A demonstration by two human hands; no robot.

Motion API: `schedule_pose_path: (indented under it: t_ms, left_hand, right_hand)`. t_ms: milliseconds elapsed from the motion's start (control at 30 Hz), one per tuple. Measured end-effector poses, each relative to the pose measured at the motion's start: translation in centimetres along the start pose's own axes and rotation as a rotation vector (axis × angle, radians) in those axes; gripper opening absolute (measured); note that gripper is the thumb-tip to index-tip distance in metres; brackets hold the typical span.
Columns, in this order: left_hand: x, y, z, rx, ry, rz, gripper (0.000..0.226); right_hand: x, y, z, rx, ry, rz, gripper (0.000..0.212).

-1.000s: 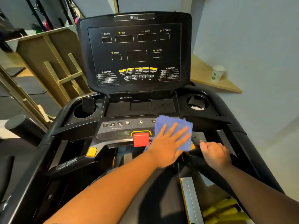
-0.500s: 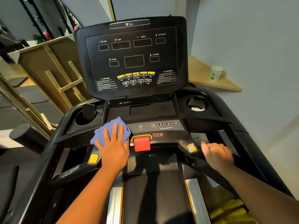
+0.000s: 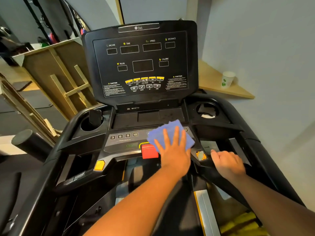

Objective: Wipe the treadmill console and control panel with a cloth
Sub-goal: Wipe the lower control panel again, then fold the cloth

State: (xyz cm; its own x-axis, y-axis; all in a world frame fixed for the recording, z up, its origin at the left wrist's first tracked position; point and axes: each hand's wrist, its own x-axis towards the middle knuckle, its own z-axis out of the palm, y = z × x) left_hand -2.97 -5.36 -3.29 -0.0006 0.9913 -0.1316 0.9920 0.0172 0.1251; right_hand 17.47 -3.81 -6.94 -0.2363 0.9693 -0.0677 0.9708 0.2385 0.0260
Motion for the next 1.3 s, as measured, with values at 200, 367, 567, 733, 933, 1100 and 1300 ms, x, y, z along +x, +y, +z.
schedule_pose_path:
  t_ms: [200,367,567,733,933,1100,1300]
  left_hand:
    - [-3.8,0.5,-2.3,-0.215,-0.276,0.375,0.077]
    - [-4.6,0.2,-7.4,-0.911,-0.417,0.146,0.045]
    - [-4.7,0.0,-9.8,-1.71,-0.446,-0.272,0.037]
    - [-5.0,-0.1,-9.0,-1.806,-0.511,-0.365,0.044]
    - [-5.4,-1.4,-6.9,-1.609,-0.588,-0.179,0.034]
    - [-5.6,-2.5,-6.2,-1.572,-0.536,-0.029,0.044]
    - [-5.9,-3.0,-7.9,-1.667,-0.435,0.14,0.024]
  right_hand:
    - [1.0,-0.5,-1.3,0.681,-0.15,0.26,0.042]
    - [-1.2,-0.7,-5.6,1.385,-0.03,0.336,0.031]
    - [-6.4,-2.5,-10.5,2.233,-0.338,0.328,0.066]
    - [-8.6,-2.7,-10.8,2.032,-0.426,0.151,0.048]
    - [-9.1,-2.5,-10.9,1.889,-0.214,0.282,0.031]
    - [-10.1,-2.7,-10.6,1.805,-0.282,0.171,0.037]
    - [-10.3,-1.7,-11.6,1.721,-0.015,0.079,0.029]
